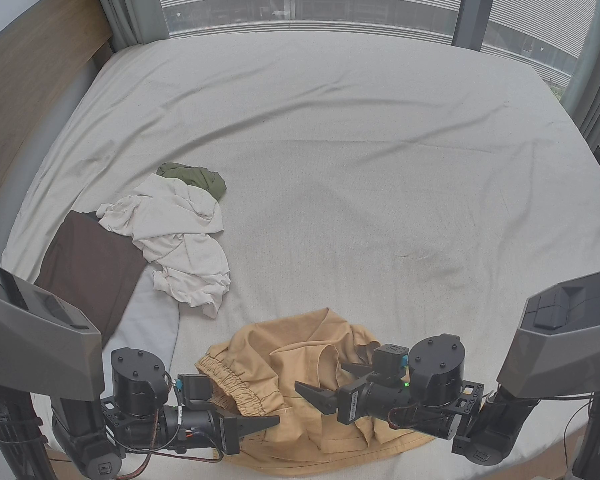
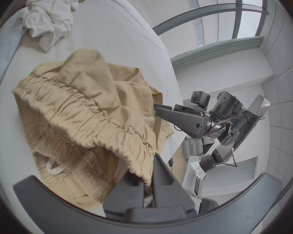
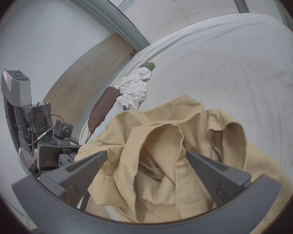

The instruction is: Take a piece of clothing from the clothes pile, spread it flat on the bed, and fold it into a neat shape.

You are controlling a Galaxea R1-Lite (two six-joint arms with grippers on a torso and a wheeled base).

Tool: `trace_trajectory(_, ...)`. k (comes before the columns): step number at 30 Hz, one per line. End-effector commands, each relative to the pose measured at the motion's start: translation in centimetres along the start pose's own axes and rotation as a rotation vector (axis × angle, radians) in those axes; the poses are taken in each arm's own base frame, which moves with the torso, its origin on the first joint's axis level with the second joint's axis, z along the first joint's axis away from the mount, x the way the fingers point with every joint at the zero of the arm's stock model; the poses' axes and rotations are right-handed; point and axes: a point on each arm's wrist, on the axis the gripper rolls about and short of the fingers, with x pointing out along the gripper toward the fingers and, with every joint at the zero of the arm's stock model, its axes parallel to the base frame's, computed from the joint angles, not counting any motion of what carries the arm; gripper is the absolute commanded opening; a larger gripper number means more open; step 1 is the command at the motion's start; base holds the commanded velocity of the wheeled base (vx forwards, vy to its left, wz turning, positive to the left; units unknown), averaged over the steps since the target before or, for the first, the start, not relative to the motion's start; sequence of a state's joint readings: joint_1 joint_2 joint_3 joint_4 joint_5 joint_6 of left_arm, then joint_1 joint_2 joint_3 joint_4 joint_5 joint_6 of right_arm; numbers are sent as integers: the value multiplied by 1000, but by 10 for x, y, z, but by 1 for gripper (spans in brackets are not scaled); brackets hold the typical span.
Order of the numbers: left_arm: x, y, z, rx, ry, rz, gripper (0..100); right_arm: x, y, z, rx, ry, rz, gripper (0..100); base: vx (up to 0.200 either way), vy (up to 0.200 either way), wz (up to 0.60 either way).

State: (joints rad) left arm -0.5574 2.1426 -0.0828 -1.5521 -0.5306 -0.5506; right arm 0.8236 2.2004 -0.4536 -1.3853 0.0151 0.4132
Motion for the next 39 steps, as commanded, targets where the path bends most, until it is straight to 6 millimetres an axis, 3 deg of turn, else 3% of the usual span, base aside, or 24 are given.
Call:
trace_trajectory(1,-4,4,2,-11,-12,16,0,0,0,0,-1,1,1,100,0,0,0)
trace_trajectory(3,-4,4,2,-13,-15,16,0,0,0,0,-1,1,0,100,0,0,0)
trace_trajectory(4,-4,4,2,-12,-16,16,100,0,0,0,-1,-1,1,100,0,0,0)
trace_trajectory(18,-1,1,4,-28,-19,0,100,2,0,-1,-4,-9,6,100,0,0,0)
trace_trajectory(19,-1,1,4,-28,-18,0,0,2,0,-1,-4,-9,4,100,0,0,0)
trace_trajectory(34,-4,0,8,-23,-42,1,0,1,0,-1,-4,-9,6,100,0,0,0)
trace_trajectory(39,-17,-15,20,20,-122,-29,0,-1,-1,-3,-4,4,0,100,0,0,0)
